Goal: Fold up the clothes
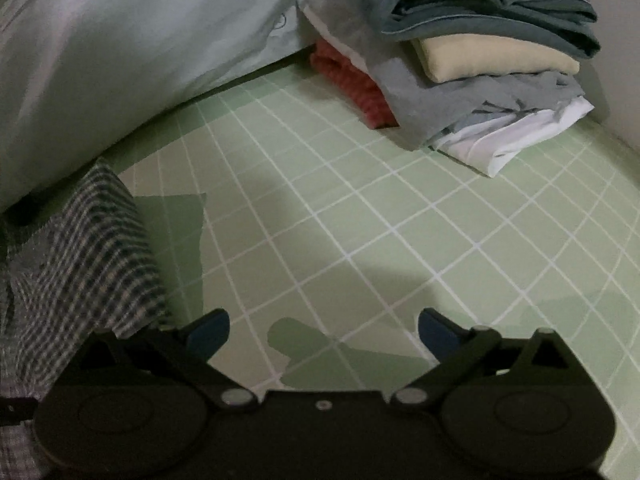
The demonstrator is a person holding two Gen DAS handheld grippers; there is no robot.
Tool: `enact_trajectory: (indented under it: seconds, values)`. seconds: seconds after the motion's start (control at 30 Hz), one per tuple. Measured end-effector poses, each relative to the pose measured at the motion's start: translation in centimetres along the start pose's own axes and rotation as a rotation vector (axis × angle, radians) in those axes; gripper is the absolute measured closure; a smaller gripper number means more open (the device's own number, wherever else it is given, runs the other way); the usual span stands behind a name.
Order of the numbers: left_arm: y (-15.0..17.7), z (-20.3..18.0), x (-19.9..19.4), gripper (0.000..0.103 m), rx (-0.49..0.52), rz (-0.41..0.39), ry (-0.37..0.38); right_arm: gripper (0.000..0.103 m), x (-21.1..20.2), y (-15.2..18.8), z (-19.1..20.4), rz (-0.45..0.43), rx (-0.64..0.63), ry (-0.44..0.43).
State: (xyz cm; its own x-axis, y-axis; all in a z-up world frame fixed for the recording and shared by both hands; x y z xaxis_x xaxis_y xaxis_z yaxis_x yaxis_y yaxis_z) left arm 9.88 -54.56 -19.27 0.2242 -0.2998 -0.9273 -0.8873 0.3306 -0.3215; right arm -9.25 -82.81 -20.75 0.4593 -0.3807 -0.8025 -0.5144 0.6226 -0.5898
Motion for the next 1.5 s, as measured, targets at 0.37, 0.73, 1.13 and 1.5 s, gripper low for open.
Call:
enact_trajectory:
  seconds: [0.37,0.73,1.13,1.5]
  values:
    - [-0.9,3.1,-4.8,0.100,0.028,-0.178,-0.010,0.001,0.5,1.4,2.8,0.017,-0.065,0.053]
    - [-5.5,21.9,-15.9,0.100,-0.232,-0.442,-0.171,0.001,-3.0,4.5,8.8,0.019,-0.190,0.052]
    - [-1.8,32.0,-14.8,0.035,-0.381,-0.365,-0.350,0.000,-8.1,9.1,10.3,-0.010,-0.306,0.039]
    - [12.5,22.5,-15.8,0.024,-0.392,-0.267,-0.302,0.000,-9.4,10.8,10.0,0.003,-0.293,-0.224]
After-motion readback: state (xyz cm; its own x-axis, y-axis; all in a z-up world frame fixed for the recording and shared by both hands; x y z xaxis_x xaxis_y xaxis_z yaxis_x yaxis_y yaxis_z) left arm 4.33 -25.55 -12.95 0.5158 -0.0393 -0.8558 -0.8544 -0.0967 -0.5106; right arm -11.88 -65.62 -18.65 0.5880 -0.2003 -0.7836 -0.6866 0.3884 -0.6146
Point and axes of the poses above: each gripper's, at about its wrist camera, not at the fingertips, and x roughly the way its jaws point, z to its left, y to its underside, the point moved 6 cm from there along x, roughly the way its jaws point, and after that the axes turned 5 degrees about y, right-handed, at the moved point
